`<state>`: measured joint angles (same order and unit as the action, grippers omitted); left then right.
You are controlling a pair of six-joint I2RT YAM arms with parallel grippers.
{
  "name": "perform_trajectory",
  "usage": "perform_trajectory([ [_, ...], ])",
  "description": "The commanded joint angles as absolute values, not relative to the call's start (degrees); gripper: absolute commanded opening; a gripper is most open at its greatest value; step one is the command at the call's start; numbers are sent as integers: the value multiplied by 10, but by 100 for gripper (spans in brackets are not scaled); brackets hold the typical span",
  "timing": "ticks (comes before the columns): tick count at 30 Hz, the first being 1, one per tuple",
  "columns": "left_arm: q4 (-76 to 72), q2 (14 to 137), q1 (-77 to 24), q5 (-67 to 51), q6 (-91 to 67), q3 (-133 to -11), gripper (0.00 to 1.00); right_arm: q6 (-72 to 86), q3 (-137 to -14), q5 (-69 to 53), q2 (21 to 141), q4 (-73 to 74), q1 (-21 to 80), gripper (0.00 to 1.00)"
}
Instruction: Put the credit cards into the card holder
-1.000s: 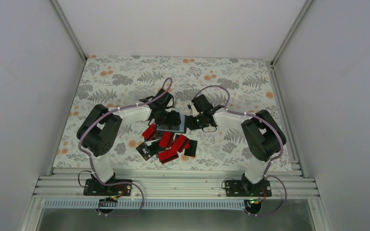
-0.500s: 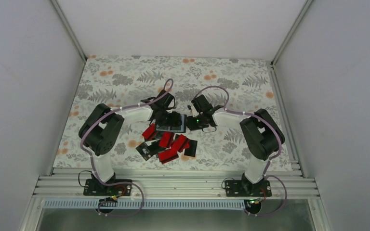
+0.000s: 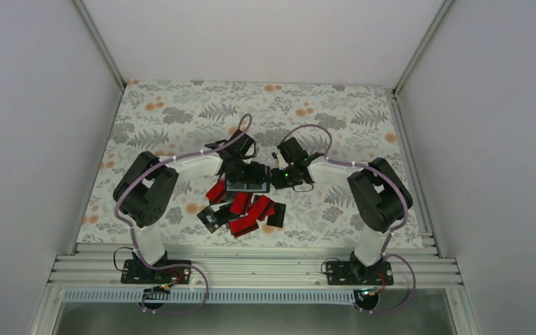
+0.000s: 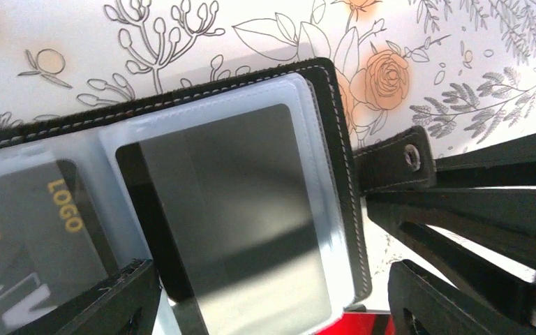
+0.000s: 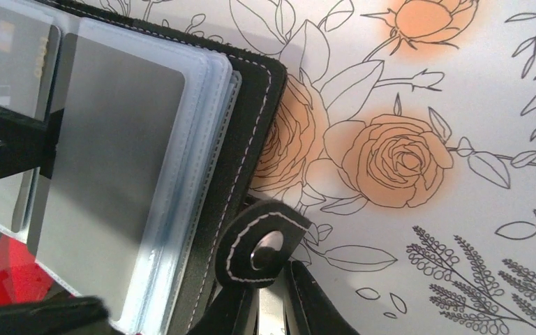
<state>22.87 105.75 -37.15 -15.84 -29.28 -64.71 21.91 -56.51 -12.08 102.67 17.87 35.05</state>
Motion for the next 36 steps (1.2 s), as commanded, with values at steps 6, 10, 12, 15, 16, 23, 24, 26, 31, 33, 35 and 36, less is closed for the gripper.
perform_trajectory([
  [6,279,974,-371,-145,-287,-658,91,210,-553,-113,996,181,348,14],
  [10,291,930,-371,-119,-283,-641,99,207,-549,-116,980,183,348,16],
  [12,298,903,-370,-106,-281,-633,100,203,-551,-115,968,187,347,17],
  [15,311,867,-368,-82,-277,-621,100,195,-555,-111,948,196,347,21],
  [16,315,856,-367,-72,-276,-616,100,192,-558,-107,935,201,346,22],
  [23,320,754,-344,-9,-262,-552,100,183,-576,-99,882,227,345,36],
  [24,316,739,-338,-3,-259,-539,100,183,-577,-101,874,228,345,39],
  [26,306,704,-334,9,-246,-519,100,183,-577,-103,858,229,345,44],
  [31,254,633,-332,18,-232,-465,100,180,-586,-95,833,233,347,50],
  [33,247,627,-331,25,-229,-459,100,178,-589,-87,827,234,346,52],
  [35,254,639,-327,30,-236,-455,100,180,-590,-78,821,236,346,55],
  [36,256,647,-320,15,-239,-453,100,181,-592,-69,820,238,346,56],
])
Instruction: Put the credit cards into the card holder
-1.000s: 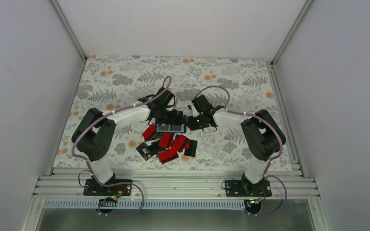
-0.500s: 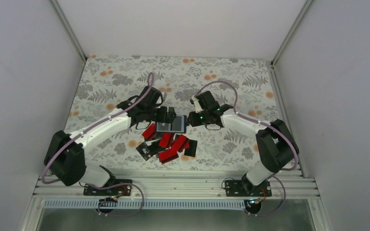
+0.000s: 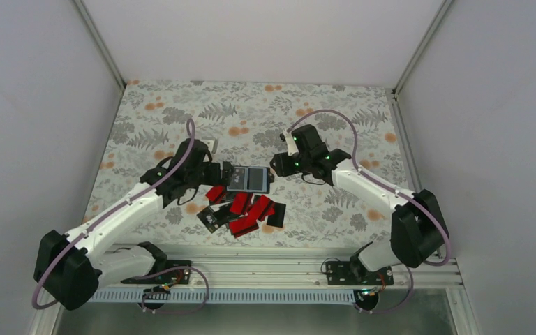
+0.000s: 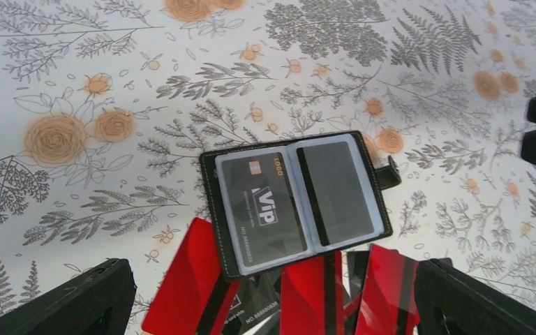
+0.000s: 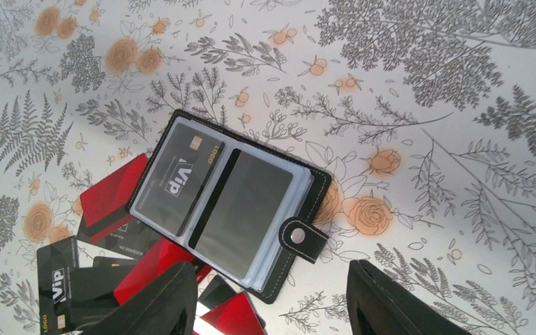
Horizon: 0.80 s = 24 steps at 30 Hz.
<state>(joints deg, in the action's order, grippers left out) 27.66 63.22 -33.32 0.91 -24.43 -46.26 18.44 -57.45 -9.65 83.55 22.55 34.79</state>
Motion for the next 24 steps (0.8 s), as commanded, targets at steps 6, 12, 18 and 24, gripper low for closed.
perform_trajectory([
  [6,200,658,-280,-62,-259,-400,100,186,-598,-58,822,241,346,63],
  [12,184,683,-257,-116,-266,-375,98,192,-618,-73,857,252,346,64],
  [18,167,707,-225,-162,-271,-355,88,199,-634,-71,905,261,346,63],
  [24,147,742,-212,-179,-271,-353,78,197,-649,-84,943,268,347,59],
])
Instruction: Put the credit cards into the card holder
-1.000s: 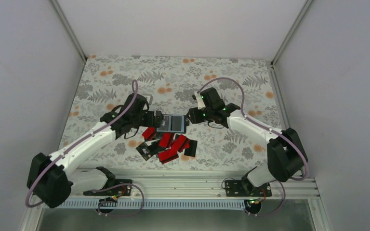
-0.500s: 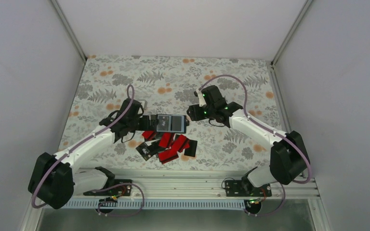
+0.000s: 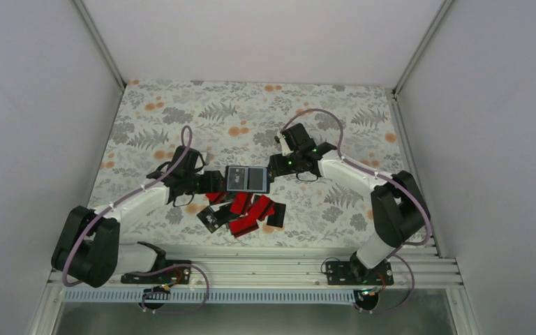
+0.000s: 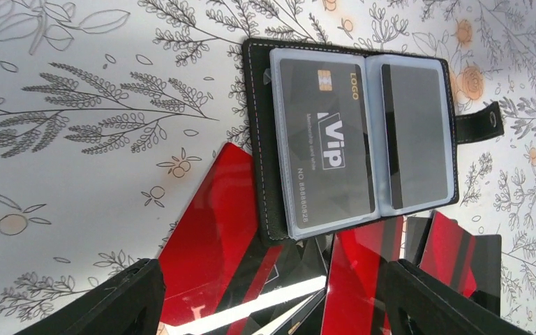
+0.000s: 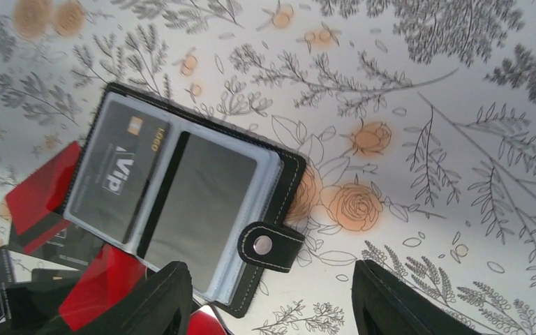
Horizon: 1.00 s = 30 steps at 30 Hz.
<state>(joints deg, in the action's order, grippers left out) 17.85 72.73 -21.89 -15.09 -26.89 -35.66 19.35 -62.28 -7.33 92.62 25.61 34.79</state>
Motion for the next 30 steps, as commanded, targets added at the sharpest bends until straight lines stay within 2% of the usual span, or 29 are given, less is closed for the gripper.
perform_trajectory([
  [1,142,749,-211,-180,-270,-354,76,198,-652,-90,947,269,346,57],
  [7,106,812,-209,-218,-271,-367,70,204,-653,-119,985,270,352,54],
  [18,98,879,-209,-220,-255,-411,68,210,-653,-117,1023,265,367,52],
  [24,99,907,-209,-225,-249,-425,66,208,-659,-105,1050,268,369,38],
  [30,94,931,-209,-242,-242,-442,66,206,-653,-106,1066,261,369,19],
])
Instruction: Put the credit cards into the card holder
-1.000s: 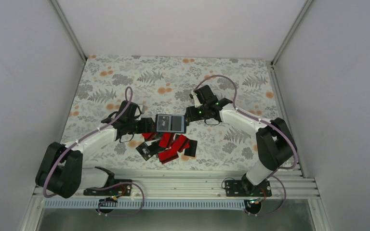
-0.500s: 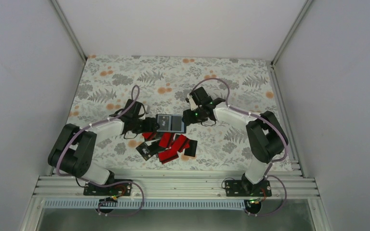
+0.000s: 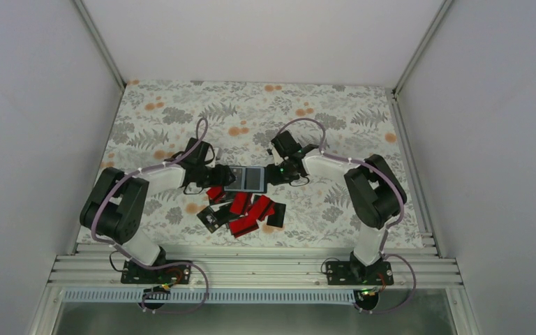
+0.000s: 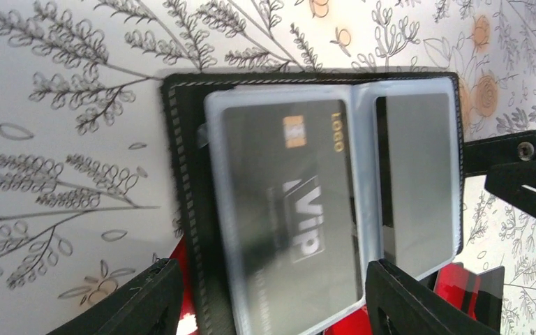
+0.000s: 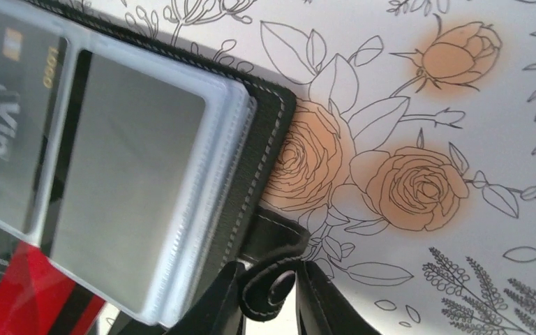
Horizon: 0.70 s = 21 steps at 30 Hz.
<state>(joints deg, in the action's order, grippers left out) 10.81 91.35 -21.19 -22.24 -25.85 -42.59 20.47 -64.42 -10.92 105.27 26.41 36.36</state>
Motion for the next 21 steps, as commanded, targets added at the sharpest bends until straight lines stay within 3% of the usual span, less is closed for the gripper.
perform_trajectory([
  [1,93,935,-209,-244,-241,-444,66,206,-652,-107,1069,260,370,17],
  [21,78,902,-209,-289,-265,-454,63,204,-633,-102,1076,253,369,5],
])
